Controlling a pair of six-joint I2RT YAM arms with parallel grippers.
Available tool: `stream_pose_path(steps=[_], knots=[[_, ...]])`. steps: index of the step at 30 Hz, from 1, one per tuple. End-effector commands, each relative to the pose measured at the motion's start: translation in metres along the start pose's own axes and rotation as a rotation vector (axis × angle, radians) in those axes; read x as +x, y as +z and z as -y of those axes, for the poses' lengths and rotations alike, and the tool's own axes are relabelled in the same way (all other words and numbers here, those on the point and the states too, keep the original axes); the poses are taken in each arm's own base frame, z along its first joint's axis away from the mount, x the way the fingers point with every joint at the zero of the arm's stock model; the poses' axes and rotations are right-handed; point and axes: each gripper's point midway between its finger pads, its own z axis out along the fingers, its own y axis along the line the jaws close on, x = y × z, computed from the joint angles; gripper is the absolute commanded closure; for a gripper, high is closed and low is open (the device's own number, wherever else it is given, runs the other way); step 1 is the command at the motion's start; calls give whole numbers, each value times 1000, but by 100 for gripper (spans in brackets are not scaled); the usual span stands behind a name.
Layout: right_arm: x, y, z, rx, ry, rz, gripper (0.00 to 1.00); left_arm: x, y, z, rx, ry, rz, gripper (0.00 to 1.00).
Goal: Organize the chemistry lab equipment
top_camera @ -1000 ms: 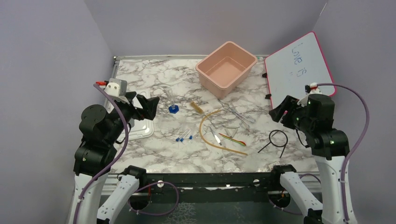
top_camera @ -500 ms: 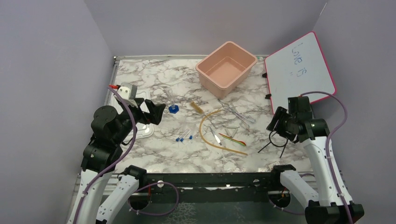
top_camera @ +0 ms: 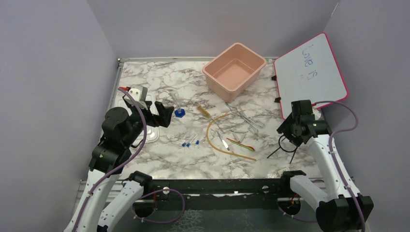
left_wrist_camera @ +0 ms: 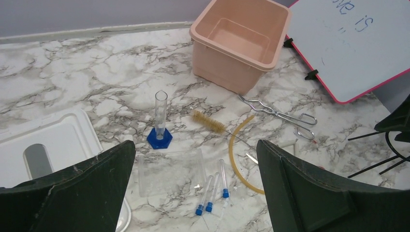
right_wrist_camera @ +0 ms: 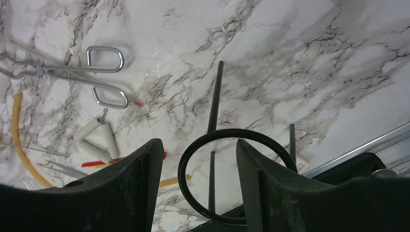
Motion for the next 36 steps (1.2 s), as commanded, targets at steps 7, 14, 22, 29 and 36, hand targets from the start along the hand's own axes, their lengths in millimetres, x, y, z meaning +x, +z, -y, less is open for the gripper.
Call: stream_pose_path(steps=[7, 14, 22, 29, 36], knots=[[-36, 23, 7, 124, 137, 185, 45, -4, 10, -3, -21, 28, 36, 1], [-38, 32, 12, 176, 125, 185, 80, -4, 9, -3, -24, 33, 38, 1], [-32, 21, -2, 59, 70, 157, 95, -2, 8, -3, -22, 32, 37, 1], [-38, 20, 10, 122, 74, 197, 55, -2, 9, -3, -22, 30, 36, 1], [-48, 27, 9, 161, 83, 217, 58, -2, 10, -8, -52, 30, 38, 1]])
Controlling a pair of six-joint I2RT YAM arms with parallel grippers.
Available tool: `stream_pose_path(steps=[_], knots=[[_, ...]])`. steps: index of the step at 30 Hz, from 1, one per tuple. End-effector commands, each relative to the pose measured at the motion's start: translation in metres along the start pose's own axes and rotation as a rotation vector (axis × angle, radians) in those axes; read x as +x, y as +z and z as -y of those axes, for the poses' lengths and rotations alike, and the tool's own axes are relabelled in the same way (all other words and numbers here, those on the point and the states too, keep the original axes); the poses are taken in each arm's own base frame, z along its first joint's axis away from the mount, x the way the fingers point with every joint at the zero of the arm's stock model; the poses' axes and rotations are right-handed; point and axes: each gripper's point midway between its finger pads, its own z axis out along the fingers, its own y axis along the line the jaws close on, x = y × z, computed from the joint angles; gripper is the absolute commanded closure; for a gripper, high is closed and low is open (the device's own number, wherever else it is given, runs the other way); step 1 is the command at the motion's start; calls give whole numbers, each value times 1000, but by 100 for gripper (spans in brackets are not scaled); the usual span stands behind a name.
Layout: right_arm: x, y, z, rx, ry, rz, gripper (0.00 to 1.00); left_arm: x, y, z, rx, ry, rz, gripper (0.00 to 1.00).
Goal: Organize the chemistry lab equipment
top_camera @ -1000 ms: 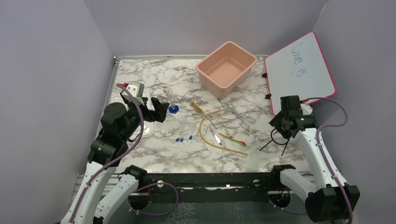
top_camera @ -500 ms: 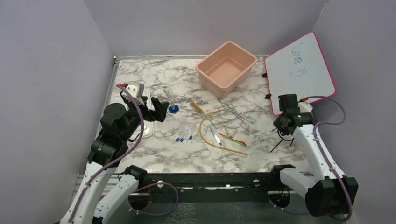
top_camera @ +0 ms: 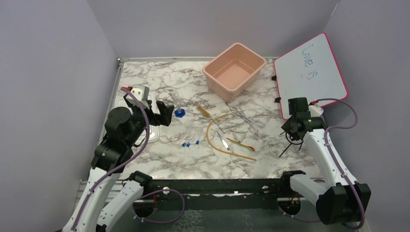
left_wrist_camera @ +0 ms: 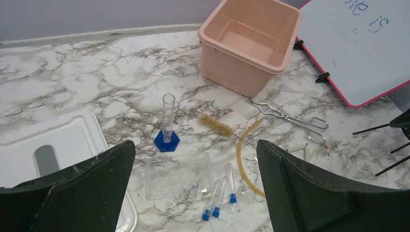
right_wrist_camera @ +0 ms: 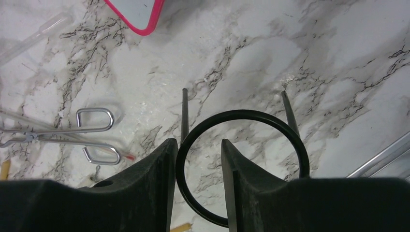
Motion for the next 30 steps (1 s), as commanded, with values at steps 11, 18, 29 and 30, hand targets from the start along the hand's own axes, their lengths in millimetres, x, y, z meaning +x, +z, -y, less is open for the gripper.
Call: stream_pose_path(steps=[11, 18, 29, 30], knots=[[-25, -13, -6, -19, -2, 81, 99, -5, 2, -4, -26, 3, 27, 1], [-46, -60, -4, -95, 10, 116, 99, -8, 1, -4, -30, -11, 33, 1], [-104, -158, -47, -411, -82, 214, 99, -22, 7, -10, -90, -76, 48, 1], [-107, -163, -56, -448, -111, 214, 99, -24, 9, -11, -98, -85, 51, 1]])
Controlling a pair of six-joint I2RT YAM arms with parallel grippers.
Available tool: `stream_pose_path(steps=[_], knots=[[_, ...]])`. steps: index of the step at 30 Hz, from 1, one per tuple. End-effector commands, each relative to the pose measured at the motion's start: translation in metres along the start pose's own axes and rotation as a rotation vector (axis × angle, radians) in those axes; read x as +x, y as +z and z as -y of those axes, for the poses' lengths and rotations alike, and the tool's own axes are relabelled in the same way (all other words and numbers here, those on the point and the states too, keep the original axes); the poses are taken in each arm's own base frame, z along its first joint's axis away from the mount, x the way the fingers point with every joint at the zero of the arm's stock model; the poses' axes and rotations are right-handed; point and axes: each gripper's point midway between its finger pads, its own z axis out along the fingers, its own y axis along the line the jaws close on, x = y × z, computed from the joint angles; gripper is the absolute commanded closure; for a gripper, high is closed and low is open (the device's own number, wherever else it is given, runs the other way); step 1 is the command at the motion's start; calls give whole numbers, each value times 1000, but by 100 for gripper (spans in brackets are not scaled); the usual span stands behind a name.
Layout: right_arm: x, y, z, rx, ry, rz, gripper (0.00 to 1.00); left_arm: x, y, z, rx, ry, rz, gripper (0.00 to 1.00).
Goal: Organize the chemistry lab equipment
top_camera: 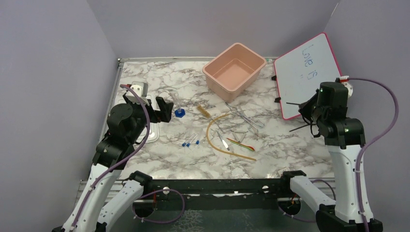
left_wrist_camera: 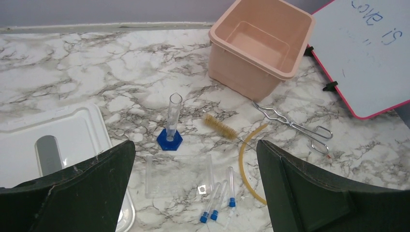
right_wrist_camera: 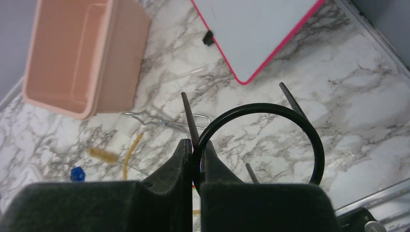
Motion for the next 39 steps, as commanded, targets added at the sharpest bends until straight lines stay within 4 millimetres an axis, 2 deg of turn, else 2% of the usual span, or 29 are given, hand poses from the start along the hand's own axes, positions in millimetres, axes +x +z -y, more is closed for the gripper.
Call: stream_pose_path(steps=[1, 6, 12, 20, 25, 30, 34, 39], knots=[[-16, -10, -40, -174, -113, -33, 99, -26, 8, -3, -53, -50, 59, 1], [-46, -6, -99, -366, -167, -8, 99, -38, 23, -12, -122, -71, 81, 1], [-75, 20, -169, -495, -257, 27, 99, -59, 45, -16, -169, -122, 149, 1], [-72, 74, -272, -547, -444, 117, 99, -66, 69, -26, -227, -115, 187, 1], [-56, 115, -324, -558, -565, 163, 99, -60, 80, -33, -259, -87, 178, 1], [-30, 167, -354, -541, -688, 179, 99, -50, 84, -41, -297, -72, 161, 1], [1, 209, -354, -500, -759, 118, 100, -40, 86, -45, -310, -68, 145, 1], [48, 237, -348, -547, -843, 21, 99, -28, 91, -49, -321, -60, 116, 1]])
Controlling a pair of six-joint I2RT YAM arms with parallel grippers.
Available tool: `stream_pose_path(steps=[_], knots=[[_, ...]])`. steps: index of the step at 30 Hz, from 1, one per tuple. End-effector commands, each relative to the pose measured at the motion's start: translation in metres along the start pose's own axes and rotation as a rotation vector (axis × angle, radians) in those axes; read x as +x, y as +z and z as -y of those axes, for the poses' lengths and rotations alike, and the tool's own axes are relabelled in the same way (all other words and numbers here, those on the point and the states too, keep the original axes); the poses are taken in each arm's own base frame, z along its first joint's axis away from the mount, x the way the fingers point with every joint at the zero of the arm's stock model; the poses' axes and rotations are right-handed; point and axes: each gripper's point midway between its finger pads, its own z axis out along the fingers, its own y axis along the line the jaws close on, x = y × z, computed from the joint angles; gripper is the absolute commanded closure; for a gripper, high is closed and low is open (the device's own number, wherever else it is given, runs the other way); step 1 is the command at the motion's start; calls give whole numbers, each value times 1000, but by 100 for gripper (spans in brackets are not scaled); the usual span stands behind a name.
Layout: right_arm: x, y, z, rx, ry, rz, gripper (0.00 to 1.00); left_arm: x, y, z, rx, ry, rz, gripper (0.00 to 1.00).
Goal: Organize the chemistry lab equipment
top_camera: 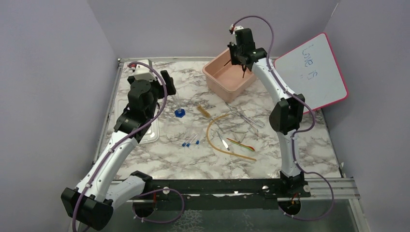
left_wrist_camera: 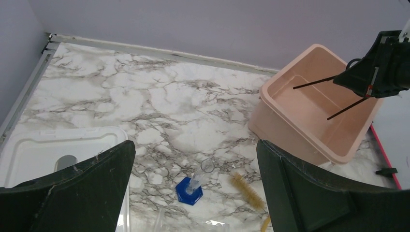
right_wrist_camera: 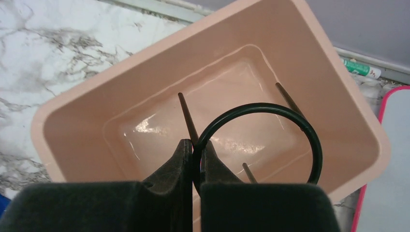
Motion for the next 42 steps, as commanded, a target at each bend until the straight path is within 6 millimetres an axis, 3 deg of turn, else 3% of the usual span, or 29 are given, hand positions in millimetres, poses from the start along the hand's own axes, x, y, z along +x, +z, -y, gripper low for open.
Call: stream_pose_path(steps=[1, 10, 22, 24, 27, 29, 31, 42], knots=[[-4, 9, -6, -51, -78, 41, 99, 6, 7, -7, -30, 17, 6, 1], [26, 45, -27, -194, -267, 9, 100, 16, 10, -7, -27, 34, -26, 1], [42, 81, -7, -199, -353, 1, 99, 31, 13, -7, -13, 47, -62, 1], [44, 87, -4, -186, -362, 7, 92, 31, 14, -7, -13, 47, -63, 1], [46, 92, -2, -167, -359, 10, 68, 33, 15, -6, -5, 48, -72, 1], [42, 91, 0, -153, -338, 18, 56, 34, 16, -5, -2, 50, -77, 1], [31, 83, -1, -152, -310, 39, 51, 34, 17, -5, -4, 50, -79, 1], [-33, 16, 3, -126, -149, 159, 44, 30, 15, 3, 50, 35, -74, 1]])
